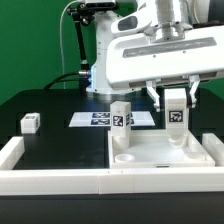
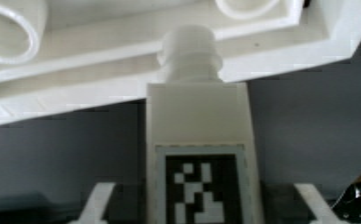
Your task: Assemble square table
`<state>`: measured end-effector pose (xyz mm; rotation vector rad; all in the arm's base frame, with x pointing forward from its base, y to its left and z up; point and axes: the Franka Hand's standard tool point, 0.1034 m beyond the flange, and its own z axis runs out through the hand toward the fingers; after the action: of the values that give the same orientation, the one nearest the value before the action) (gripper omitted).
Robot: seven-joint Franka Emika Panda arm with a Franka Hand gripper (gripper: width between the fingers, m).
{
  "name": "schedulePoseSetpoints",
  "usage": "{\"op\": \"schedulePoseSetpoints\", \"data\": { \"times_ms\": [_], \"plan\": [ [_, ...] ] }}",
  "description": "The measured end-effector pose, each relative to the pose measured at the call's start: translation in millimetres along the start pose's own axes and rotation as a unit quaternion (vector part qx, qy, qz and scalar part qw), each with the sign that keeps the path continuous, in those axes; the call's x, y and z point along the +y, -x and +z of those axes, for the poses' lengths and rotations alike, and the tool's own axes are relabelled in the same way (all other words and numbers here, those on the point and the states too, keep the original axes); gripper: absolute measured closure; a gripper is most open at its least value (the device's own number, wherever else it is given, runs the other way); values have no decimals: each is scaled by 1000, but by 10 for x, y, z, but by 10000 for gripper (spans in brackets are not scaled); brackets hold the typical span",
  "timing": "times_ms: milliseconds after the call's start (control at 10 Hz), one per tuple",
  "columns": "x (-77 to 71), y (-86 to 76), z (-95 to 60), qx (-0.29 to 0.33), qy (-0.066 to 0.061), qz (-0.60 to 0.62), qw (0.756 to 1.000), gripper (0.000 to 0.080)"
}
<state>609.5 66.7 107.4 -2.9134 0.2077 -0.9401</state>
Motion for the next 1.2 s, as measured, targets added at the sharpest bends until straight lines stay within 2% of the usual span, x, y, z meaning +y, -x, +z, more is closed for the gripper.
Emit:
{"op": "schedulePoseSetpoints", "data": {
  "times_ms": [200, 400, 1000, 1200],
  "plan": [
    [-211, 153, 31, -10, -11, -7, 1000, 509],
    [-315, 195, 68, -23, -20, -9, 1000, 509],
    [-246, 220, 122, -2, -10, -12, 1000, 509],
    [-279, 228, 129, -21, -16, -10, 1000, 509]
  ]
}}
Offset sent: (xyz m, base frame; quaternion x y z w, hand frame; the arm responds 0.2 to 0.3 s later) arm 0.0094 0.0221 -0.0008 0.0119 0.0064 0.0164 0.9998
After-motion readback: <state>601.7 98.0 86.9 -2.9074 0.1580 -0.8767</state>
